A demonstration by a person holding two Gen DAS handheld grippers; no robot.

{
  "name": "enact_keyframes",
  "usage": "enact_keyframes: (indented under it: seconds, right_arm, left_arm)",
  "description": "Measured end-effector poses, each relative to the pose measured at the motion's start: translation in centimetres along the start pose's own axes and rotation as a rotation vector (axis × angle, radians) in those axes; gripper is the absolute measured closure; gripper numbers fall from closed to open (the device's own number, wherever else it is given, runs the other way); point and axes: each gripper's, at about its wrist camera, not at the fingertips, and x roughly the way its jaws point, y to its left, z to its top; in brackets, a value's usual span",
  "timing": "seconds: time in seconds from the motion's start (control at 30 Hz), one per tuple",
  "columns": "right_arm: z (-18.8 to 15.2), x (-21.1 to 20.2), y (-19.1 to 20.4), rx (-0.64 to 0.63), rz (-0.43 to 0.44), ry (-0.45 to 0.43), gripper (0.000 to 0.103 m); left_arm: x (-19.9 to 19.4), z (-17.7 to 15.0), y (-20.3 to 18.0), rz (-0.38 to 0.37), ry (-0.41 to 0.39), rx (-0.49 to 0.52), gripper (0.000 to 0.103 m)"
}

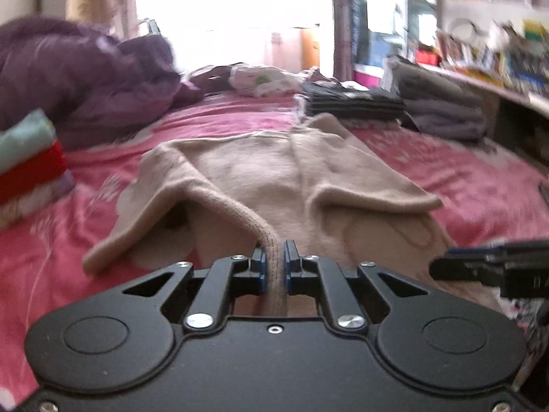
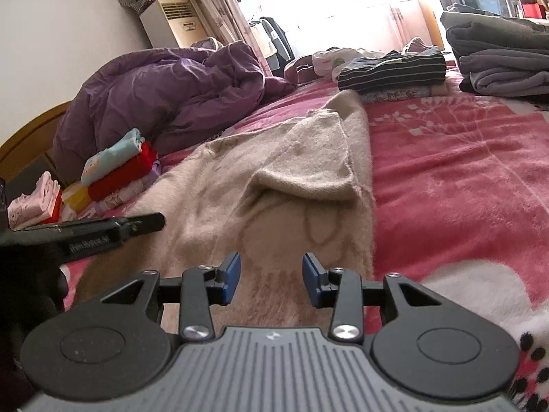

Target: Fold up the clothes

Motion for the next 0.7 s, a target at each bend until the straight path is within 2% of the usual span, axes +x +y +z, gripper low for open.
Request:
enact_keyframes:
  seconds: [0.17,0.3,0.33,0.37,0.43,0.53,0.57,0.63,0.7]
  right_arm:
    - [0.4,-0.3,-1.1,0.051,0.012,-0.018,0.062]
    - [0.7,-0.5,-2.3,0.107,0.014,-0.030,0.062]
    - [0.7,-0.5,-2.6,0.123,0.013,-0.032,0.062]
    - [0.8,-0.5,-2.9,0.140,0.013,-0.035,0.062]
    - [0.9,-0.5,-3.6,0.180,0.017,-0.043,0.060]
    - [1.0,-0.3,-4.5,0.232,0.030,-0.052,0.060]
    - [1.0,-0.3,-4.6,0.241,0.034,-0.052,0.060]
    - [1.0,0.0,-4.3,0.239,0.051,-0.054,0.060]
    - [0.9,0.2,-3.4,0.214,0.079,-0.050,0.060]
  left_arm:
    - [1.4,0.0,-3.4,-0.016,0.022,0.128,0.096]
    - [3.3,-0.4,-5.2,-0.028,0.079,0.176,0.096]
    - [3.5,-0.4,-5.3,-0.041,0.090,0.162,0.086]
    - [3.5,-0.3,-5.1,-0.090,0.098,0.123,0.065]
    - [3.1,-0.1,-4.6,-0.197,0.112,0.050,0.049]
    - [1.4,0.2,-3.2,-0.335,0.127,-0.030,0.049]
    - [0.4,0.2,-2.2,-0.422,0.120,-0.074,0.049]
    - [-1.6,0.0,-0.6,-0.511,0.083,-0.129,0.049]
    - [-3.4,-0.4,1.7,-0.499,0.046,-0.174,0.049]
